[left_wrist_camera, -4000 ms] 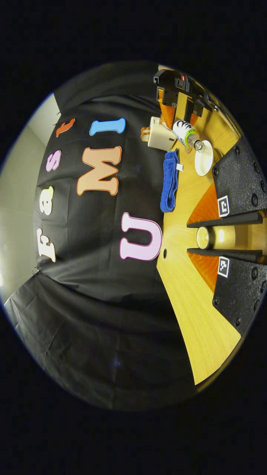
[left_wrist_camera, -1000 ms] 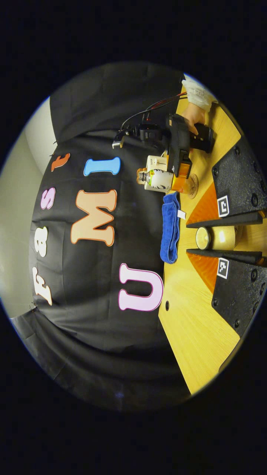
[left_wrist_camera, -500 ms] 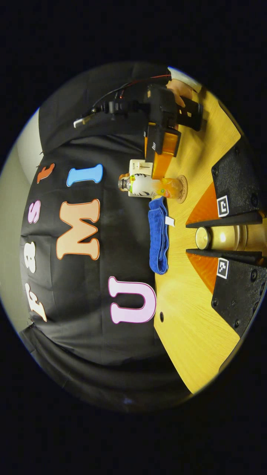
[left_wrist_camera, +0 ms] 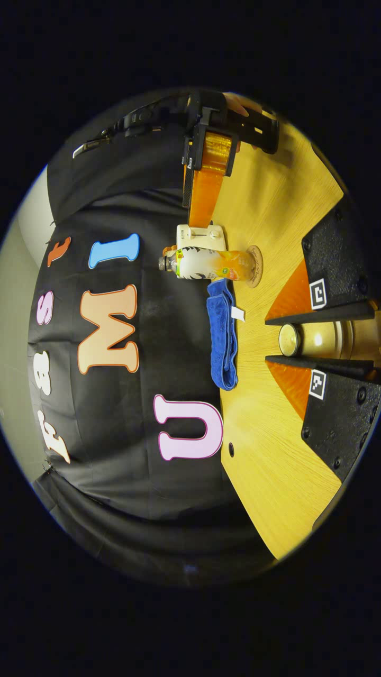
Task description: Open the teacup lid with one hand, grasp the water bottle and pour water into the teacup with the other hand; after pouring, place the water bottle on the coaster and then close the teacup lid.
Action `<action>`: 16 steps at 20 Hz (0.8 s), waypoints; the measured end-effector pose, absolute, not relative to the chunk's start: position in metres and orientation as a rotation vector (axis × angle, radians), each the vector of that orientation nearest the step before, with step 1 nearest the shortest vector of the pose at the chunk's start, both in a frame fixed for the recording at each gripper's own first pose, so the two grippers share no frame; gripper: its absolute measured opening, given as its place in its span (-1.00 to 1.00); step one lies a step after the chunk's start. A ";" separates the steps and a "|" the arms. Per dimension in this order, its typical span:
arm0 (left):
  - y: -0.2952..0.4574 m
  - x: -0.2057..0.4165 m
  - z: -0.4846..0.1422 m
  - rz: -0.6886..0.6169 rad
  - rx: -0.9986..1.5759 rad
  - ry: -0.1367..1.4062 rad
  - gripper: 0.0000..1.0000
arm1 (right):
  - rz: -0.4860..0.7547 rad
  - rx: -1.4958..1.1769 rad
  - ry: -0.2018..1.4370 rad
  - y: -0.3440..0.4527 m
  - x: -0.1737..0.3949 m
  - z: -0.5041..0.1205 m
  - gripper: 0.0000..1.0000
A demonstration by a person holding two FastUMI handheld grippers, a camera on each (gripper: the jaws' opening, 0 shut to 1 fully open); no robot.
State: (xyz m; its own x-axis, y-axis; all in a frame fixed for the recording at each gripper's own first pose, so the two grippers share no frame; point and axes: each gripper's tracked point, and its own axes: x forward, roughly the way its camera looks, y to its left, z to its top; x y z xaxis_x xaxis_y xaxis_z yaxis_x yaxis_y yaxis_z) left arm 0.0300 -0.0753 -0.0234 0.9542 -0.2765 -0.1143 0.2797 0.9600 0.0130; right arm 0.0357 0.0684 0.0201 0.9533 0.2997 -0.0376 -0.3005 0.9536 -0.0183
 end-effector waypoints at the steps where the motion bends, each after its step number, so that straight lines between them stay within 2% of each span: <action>1: -0.076 0.029 -0.024 -0.281 0.030 0.119 -0.43 | 0.305 -0.018 0.036 0.067 0.033 0.021 0.98; 3: -0.075 0.029 -0.024 -0.275 0.032 0.121 -0.40 | 0.307 -0.004 0.029 0.066 0.025 0.024 0.90; 4: -0.075 0.029 -0.025 -0.273 0.035 0.126 -0.39 | 0.309 0.001 0.024 0.066 0.021 0.027 0.98; 6: -0.075 0.025 -0.025 -0.274 0.037 0.127 -0.36 | 0.310 0.003 0.008 0.064 0.012 0.033 0.98; 9: -0.077 0.018 -0.018 -0.272 0.026 0.101 0.24 | 0.315 0.024 -0.001 0.063 -0.002 0.038 1.00; 10: -0.075 0.016 -0.016 -0.261 0.028 0.094 0.36 | 0.317 0.040 -0.001 0.063 -0.008 0.038 0.90; 11: -0.072 0.015 -0.014 -0.250 0.030 0.088 0.69 | 0.318 0.051 0.003 0.063 -0.012 0.036 0.90; 12: -0.069 0.012 -0.013 -0.235 0.032 0.085 0.70 | 0.318 0.057 0.006 0.061 -0.018 0.034 0.90; 13: -0.066 0.008 -0.010 -0.226 0.032 0.075 0.86 | 0.312 0.051 0.008 0.060 -0.022 0.031 0.90; 14: -0.063 0.005 -0.006 -0.213 0.029 0.065 0.92 | 0.302 0.041 0.008 0.056 -0.026 0.027 0.90; 15: -0.060 0.001 -0.004 -0.203 0.025 0.055 0.93 | 0.294 0.034 0.007 0.053 -0.032 0.025 0.97; 16: -0.058 -0.005 -0.001 -0.194 0.021 0.044 0.93 | 0.290 0.036 0.005 0.052 -0.039 0.022 0.90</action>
